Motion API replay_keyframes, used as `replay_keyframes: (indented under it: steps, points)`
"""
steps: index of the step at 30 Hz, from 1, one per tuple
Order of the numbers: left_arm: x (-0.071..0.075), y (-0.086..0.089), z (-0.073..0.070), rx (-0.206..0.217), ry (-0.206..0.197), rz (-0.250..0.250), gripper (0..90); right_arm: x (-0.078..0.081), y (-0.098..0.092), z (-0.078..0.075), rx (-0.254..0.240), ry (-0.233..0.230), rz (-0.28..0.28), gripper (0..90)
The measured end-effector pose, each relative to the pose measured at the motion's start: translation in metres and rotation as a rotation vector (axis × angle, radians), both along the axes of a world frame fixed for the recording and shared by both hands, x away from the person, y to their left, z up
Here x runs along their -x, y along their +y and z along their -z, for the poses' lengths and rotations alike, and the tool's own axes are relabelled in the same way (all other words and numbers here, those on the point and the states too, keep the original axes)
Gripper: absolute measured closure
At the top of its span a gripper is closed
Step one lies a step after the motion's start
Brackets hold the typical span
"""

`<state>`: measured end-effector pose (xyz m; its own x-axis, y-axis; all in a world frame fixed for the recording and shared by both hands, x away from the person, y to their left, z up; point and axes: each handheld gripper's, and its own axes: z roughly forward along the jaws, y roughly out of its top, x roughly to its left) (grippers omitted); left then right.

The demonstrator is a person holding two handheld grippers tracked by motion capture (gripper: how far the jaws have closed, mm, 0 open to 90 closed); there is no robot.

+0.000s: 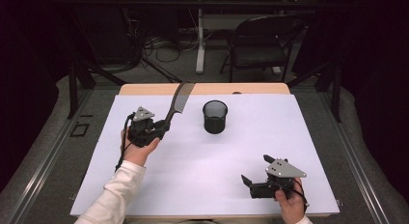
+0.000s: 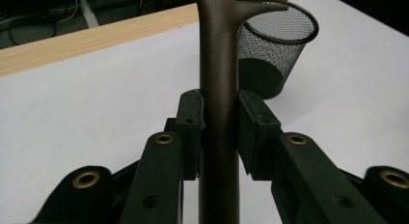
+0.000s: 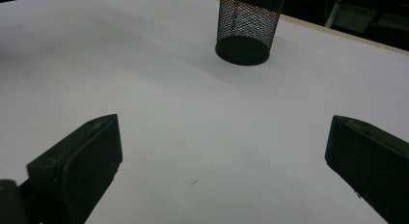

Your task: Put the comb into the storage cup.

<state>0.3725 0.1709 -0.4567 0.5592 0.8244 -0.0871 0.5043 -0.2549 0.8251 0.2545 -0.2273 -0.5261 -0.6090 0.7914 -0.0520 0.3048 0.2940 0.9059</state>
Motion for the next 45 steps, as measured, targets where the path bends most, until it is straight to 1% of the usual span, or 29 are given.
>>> replay_keyframes:
  steps: [7,11,14,19,20,21,22,28,29,31,34,38,44,45]
  points:
    - [0.006,-0.008,0.000,0.031,-0.038,0.007,72.1,0.000,0.001,0.000,0.004,0.000,-0.002,0.0]
    - [0.011,-0.011,-0.002,0.032,-0.075,0.007,72.1,0.000,0.001,0.000,0.002,0.002,0.000,0.0]
    - [0.016,-0.012,-0.001,0.044,-0.097,0.008,72.2,0.000,0.001,0.000,0.002,0.002,-0.001,0.0]
    - [0.018,-0.012,0.001,0.052,-0.102,0.016,72.2,0.000,0.001,0.000,0.002,0.000,-0.003,0.0]
    - [0.020,-0.012,0.002,0.066,-0.107,0.021,72.2,0.000,0.001,0.000,0.003,0.000,-0.003,0.0]
    - [0.020,-0.012,0.002,0.066,-0.107,0.021,72.1,0.000,0.001,0.000,0.003,0.000,-0.003,0.0]
    - [0.021,-0.011,0.003,0.079,-0.110,0.019,72.2,0.000,0.001,0.000,0.004,-0.001,-0.004,0.0]
    - [0.025,-0.011,0.008,0.099,-0.117,0.014,72.2,-0.001,0.002,0.001,0.002,0.000,0.000,0.0]
    - [0.026,-0.011,0.009,0.091,-0.117,0.020,72.2,-0.001,0.002,0.001,0.002,0.000,0.000,0.0]
    - [0.027,-0.011,0.011,0.091,-0.120,0.019,72.2,0.000,0.002,0.001,0.004,0.001,-0.001,0.0]
    - [0.029,-0.013,0.014,0.097,-0.124,0.020,72.1,0.000,0.002,0.001,0.004,0.001,-0.002,0.0]
    - [0.032,-0.014,0.017,0.095,-0.135,0.022,72.1,-0.001,0.001,0.001,0.002,-0.001,0.000,0.0]
    - [0.036,-0.019,0.023,0.107,-0.147,0.021,72.1,-0.001,0.001,0.001,0.002,0.001,0.005,0.0]
    - [0.038,-0.021,0.025,0.101,-0.147,0.025,72.1,-0.001,0.001,0.001,0.000,0.000,0.005,0.0]
